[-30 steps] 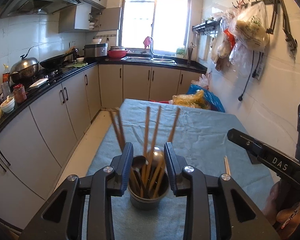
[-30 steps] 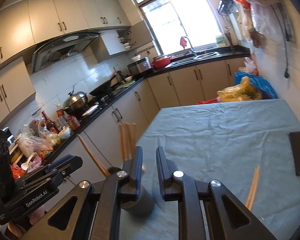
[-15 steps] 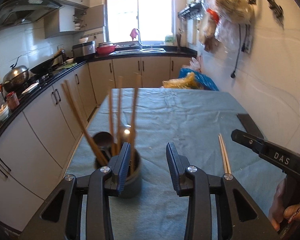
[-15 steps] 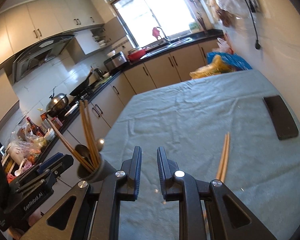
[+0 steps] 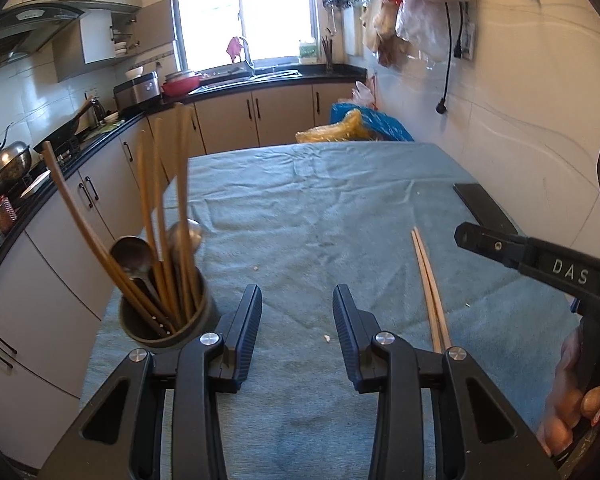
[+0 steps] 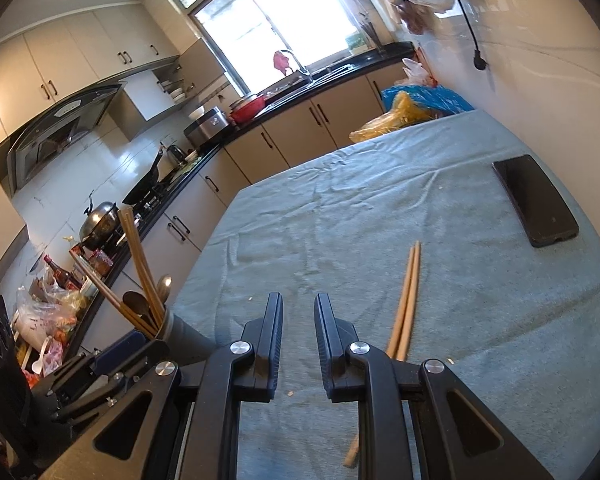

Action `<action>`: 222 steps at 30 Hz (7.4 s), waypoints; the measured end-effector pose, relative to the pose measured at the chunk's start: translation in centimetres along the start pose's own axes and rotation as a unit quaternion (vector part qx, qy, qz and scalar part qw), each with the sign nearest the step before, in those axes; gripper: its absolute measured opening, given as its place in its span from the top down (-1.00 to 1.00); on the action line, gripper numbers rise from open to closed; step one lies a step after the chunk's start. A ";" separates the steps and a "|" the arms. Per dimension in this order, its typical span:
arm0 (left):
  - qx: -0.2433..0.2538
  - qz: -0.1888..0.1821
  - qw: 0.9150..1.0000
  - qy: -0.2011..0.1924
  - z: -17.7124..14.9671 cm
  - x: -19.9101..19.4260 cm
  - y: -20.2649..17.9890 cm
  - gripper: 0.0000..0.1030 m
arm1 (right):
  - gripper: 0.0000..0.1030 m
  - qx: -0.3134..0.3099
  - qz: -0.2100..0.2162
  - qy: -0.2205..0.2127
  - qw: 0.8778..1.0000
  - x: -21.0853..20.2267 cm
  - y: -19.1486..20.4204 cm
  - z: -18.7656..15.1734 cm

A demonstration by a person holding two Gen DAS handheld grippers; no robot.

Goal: Organize utensils
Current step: 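Move both open grippers back over the last chopsticks on the towel, then grasp a wooden chopstick with the right gripper while the left gripper grasps the other, then carry both held chopsticks up over the holder cup, then lower both chopsticks into the holder cup and open both grippers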

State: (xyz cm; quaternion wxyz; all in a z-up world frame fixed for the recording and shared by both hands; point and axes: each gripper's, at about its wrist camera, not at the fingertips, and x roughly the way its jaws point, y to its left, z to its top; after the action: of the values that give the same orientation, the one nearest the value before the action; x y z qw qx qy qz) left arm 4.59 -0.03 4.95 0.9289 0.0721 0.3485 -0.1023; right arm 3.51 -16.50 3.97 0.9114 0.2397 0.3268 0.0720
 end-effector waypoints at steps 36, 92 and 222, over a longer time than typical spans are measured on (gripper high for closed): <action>0.019 -0.018 0.998 0.056 -1.2 4.7 -1.0 0.25 | 0.65 0.071 -0.053 0.043 0.995 3.2 -7.3 1.5; 0.065 -0.086 0.965 0.238 5.9 22.2 -15.1 0.89 | 0.87 0.059 -0.085 0.035 0.994 -1.2 -11.0 3.3; -0.125 0.140 0.976 -0.109 -2.1 -5.7 12.0 0.35 | 0.40 -0.171 0.052 -0.059 0.982 0.0 12.5 -1.8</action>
State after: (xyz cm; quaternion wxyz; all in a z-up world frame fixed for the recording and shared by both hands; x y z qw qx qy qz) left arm 1.96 12.78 7.87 0.9682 -0.0081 0.2412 0.0663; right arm 2.71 -4.90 8.80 0.9517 0.1007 0.2422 0.1596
